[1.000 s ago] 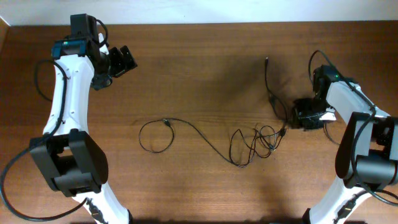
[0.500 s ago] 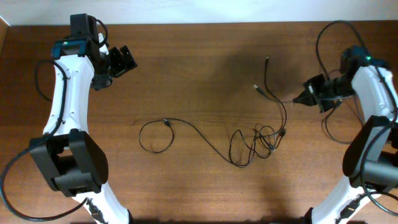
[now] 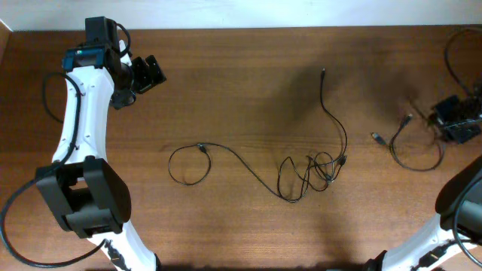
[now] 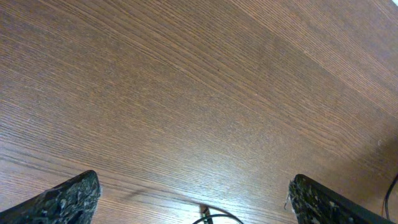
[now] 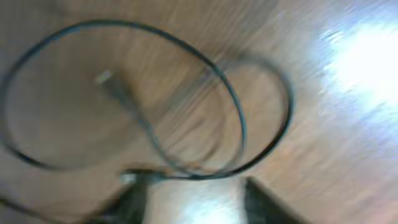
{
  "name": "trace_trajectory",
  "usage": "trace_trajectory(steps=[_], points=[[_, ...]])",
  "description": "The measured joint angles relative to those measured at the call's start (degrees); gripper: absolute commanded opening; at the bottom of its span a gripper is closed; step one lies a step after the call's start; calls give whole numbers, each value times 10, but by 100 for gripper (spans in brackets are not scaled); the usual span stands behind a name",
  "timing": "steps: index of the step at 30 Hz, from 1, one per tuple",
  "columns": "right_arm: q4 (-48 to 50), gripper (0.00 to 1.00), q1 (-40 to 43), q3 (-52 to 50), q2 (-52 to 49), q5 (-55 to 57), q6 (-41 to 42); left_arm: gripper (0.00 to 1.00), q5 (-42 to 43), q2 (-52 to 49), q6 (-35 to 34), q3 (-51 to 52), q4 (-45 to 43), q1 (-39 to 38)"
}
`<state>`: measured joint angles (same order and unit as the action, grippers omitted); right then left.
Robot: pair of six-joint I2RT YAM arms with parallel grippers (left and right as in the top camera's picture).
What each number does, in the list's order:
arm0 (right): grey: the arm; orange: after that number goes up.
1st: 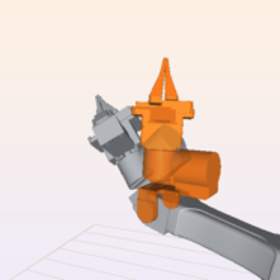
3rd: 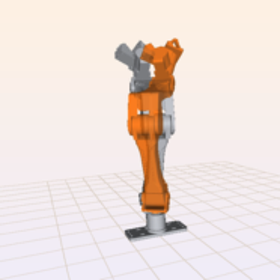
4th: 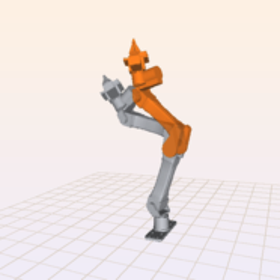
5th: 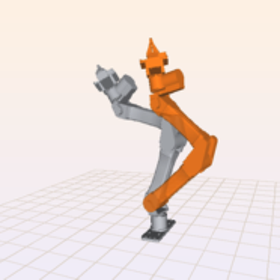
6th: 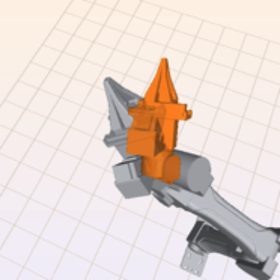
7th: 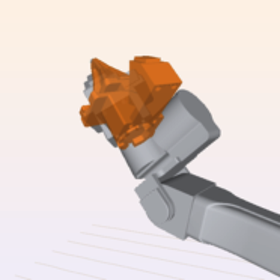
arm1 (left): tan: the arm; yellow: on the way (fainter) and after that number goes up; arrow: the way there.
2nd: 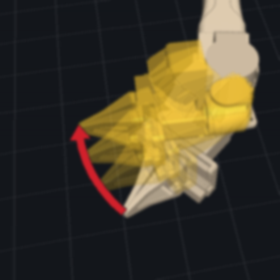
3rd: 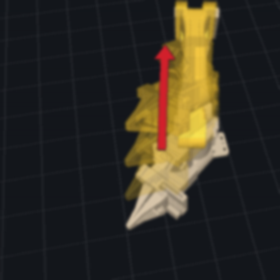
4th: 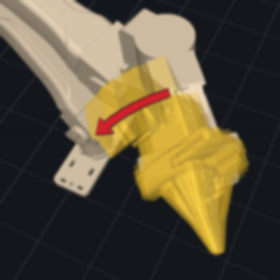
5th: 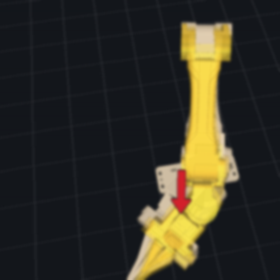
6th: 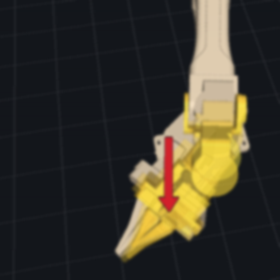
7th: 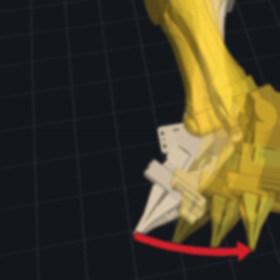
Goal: Untangle cables
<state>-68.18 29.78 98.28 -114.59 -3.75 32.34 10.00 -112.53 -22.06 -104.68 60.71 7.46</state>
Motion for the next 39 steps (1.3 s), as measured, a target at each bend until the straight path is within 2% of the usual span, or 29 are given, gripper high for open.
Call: trace_trajectory(steps=[8,12,16,23,28,34,35,36,37,38,39], points=[[-37,99,-2,0,0,39,-9,99,0,0,0,0,0,0],[-55,99,-33,0,0,-9,-68,99,0,0,0,0,0,0],[-94,99,-106,0,0,-35,-107,99,0,0,0,0,0,0],[-125,99,-305,-51,0,-48,-120,99,0,0,0,0,0,0],[-83,99,-431,-93,0,-54,-105,99,0,0,0,0,0,0],[-26,99,-523,-111,0,-56,-39,99,0,0,0,0,0,0],[-20,97,-529,-112,0,-56,-35,99,0,0,0,0,0,0],[-17,87,-532,-112,0,-56,-31,99,0,0,0,0,0,0],[-14,74,-534,-112,0,-56,-28,99,0,0,0,0,0,0],[-12,51,-534,-112,0,-57,-25,99,0,0,0,0,0,0],[-11,37,-534,-112,0,-56,-23,99,0,0,0,0,0,0]])
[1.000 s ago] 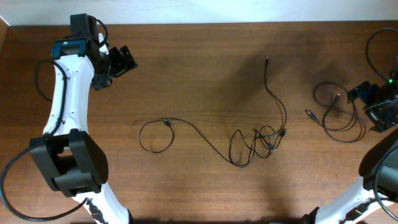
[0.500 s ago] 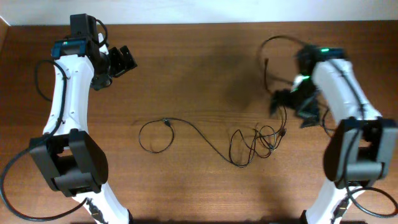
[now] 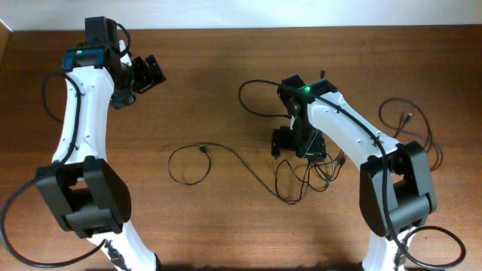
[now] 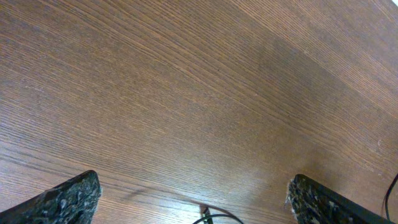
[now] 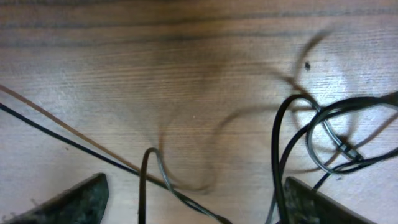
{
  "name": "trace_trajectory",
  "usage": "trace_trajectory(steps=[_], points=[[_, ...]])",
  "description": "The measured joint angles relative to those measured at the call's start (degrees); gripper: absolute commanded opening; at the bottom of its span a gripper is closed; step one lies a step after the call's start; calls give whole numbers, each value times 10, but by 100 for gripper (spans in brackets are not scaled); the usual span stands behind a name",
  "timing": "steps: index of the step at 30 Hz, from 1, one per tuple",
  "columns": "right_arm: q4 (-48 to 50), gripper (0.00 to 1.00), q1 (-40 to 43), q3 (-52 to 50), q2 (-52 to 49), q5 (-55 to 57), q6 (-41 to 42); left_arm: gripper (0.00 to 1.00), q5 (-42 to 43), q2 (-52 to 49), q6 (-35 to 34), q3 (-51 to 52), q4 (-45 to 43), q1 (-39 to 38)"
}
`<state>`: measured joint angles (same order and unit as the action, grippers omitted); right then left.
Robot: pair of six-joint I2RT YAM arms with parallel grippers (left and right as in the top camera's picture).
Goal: Untangle cables
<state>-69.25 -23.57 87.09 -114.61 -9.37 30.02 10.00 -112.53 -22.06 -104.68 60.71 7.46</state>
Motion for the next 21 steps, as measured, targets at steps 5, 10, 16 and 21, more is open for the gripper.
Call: trace_trajectory(steps=[5,10,16,21], points=[[-3,43,0,0,0,0,0,99,0,0,0,0,0,0],[4,54,0,0,0,14,-1,99,0,0,0,0,0,0],[1,33,0,0,0,39,-1,99,0,0,0,0,0,0],[-3,18,0,0,0,45,0,99,0,0,0,0,0,0]])
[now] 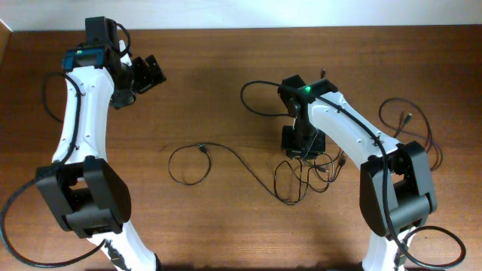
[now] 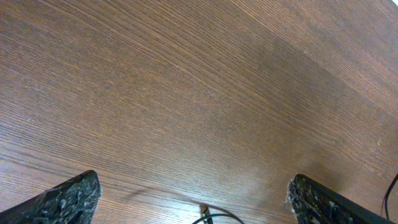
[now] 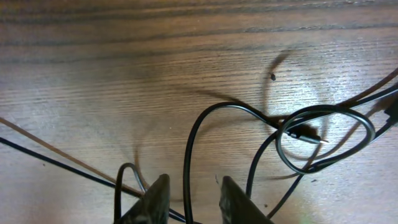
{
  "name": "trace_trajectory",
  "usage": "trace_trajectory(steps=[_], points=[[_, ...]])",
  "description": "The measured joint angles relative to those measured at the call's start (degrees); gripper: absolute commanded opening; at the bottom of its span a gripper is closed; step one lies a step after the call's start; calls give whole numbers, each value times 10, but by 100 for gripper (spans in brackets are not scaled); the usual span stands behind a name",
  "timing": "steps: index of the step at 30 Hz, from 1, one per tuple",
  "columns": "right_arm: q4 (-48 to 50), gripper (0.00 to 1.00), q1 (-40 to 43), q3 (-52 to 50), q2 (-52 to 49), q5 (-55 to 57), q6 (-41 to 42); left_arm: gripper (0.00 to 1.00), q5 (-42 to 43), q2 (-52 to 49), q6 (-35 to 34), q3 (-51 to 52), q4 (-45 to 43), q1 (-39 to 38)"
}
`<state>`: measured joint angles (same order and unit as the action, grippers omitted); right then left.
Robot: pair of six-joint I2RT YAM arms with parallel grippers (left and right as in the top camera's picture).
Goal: Untangle cables
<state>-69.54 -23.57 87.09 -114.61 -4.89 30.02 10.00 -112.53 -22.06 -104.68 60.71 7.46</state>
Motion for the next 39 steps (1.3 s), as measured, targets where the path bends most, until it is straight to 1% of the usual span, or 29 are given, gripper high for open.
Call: trace_trajectory(steps=[2,5,6,7,11,13,14,16,17,19,20,21,24,28,33,37,39], points=[[0,15,0,0,0,2,0,99,0,0,0,0,0,0],[-9,12,0,0,0,3,0,99,0,0,0,0,0,0],[-16,7,0,0,0,3,0,99,0,0,0,0,0,0],[-24,4,0,0,0,3,0,99,0,0,0,0,0,0],[-38,4,0,1,0,5,0,99,0,0,0,0,0,0],[-61,4,0,25,-2,-15,-23,99,0,0,0,0,0,0],[-79,4,0,57,-3,-35,-45,99,0,0,0,0,0,0],[-129,4,0,162,-8,-82,-85,99,0,0,0,0,0,0],[-154,4,-1,233,-8,-110,-110,99,0,0,0,0,0,0],[-174,4,-2,317,-7,-135,-134,99,0,0,0,0,0,0],[-178,4,-4,386,-6,-157,-152,99,0,0,0,0,1,0],[-179,4,-6,430,-4,-168,-160,99,0,0,0,0,0,0],[-175,4,-15,516,-1,-189,-178,99,0,0,0,0,1,0],[-155,4,-16,541,-1,-195,-191,99,0,0,0,0,1,0],[-153,4,-16,541,-1,-144,-197,99,0,0,0,0,1,0],[-158,4,-16,541,-1,-26,-196,99,0,0,0,0,1,0],[-159,4,-16,541,-1,60,-180,99,0,0,0,0,1,0]])
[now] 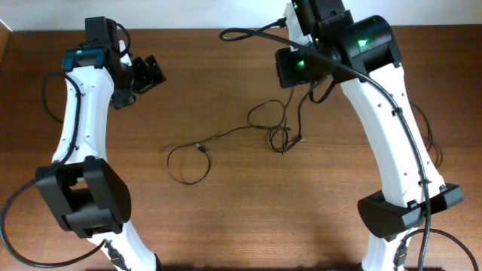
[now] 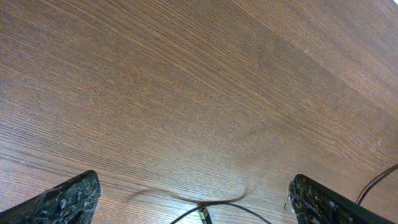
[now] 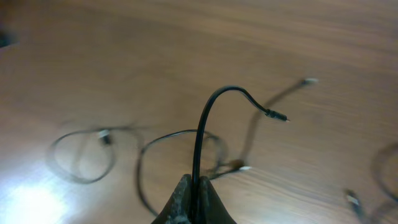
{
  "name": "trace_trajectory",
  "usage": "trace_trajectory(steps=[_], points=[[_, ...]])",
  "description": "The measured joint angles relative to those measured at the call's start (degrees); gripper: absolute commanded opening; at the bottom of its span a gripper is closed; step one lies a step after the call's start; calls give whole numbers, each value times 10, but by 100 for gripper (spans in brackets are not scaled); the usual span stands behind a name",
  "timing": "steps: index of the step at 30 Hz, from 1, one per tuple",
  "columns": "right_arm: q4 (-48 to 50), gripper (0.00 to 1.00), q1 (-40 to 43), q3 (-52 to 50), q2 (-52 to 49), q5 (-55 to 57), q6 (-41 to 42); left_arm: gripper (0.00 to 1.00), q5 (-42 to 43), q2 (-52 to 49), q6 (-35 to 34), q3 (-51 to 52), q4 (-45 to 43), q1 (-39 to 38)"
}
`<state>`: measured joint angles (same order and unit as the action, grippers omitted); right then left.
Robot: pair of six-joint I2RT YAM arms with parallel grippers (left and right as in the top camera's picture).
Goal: Untangle cables
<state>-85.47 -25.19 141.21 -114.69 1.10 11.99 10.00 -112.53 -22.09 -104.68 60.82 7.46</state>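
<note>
My right gripper (image 3: 194, 186) is shut on a thin black cable (image 3: 205, 124), which arches up to a free plug (image 3: 280, 116). In the overhead view the right gripper (image 1: 292, 68) is raised high over the back of the table. The small tangle (image 1: 279, 129) hangs or lies below it. From the tangle one strand runs left to a flat loop (image 1: 187, 162) with a connector (image 1: 199, 147). The left gripper (image 1: 147, 75) stays open at the far left, away from the cables. That connector (image 2: 202, 214) shows between its open fingers (image 2: 68, 199).
A second thin cable (image 1: 431, 143) lies at the right edge of the wooden table (image 1: 226, 218), behind the right arm. The right arm (image 1: 384, 113) spans the right half, with its base at the front. Arm wiring (image 1: 248, 31) loops near the back edge.
The right gripper was low over the tangle with its fingers nearly closed; now it is shut on a cable and raised high. The tangle has shifted back and left, smaller. The left arm is unchanged.
The right gripper was first at the right edge over the second cable, with the tangle untouched at mid-table. Then it stood open over the tangle, then its fingers narrowed round a strand. Now it holds that strand up. The left gripper stayed open throughout.
</note>
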Motion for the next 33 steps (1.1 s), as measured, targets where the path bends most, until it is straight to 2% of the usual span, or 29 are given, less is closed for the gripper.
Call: trace_trajectory(steps=[4,12,16,17,18,19,21,22,23,24,27,31,33], points=[[-7,4,0,-9,0,66,33,99,0,0,0,0,0,0],[-8,4,0,-15,-2,88,61,99,2,0,-18,0,-22,0],[-10,4,0,-15,-3,90,63,98,50,0,-11,-1,56,-3],[-10,4,0,-16,-3,90,63,94,63,-1,-8,-1,85,-7],[-11,4,0,-16,-3,90,63,87,71,-2,-2,3,107,-15],[-11,4,0,-16,-4,90,63,71,77,-2,3,11,113,-27],[-12,4,4,-16,-7,90,63,58,108,-4,10,44,104,-59],[-16,4,6,-16,-9,90,63,57,115,-5,11,51,103,-63],[-20,4,9,-16,-12,90,63,58,169,-6,14,86,75,-83],[-28,4,12,-16,-15,90,63,63,212,-7,6,111,51,-94],[-30,4,14,-16,-19,89,63,63,301,-8,-43,161,-10,-113],[-30,4,15,-16,-19,77,63,73,377,-10,-192,197,-35,-162],[-30,4,15,-16,-19,74,63,74,389,-10,-263,198,-65,-187]])
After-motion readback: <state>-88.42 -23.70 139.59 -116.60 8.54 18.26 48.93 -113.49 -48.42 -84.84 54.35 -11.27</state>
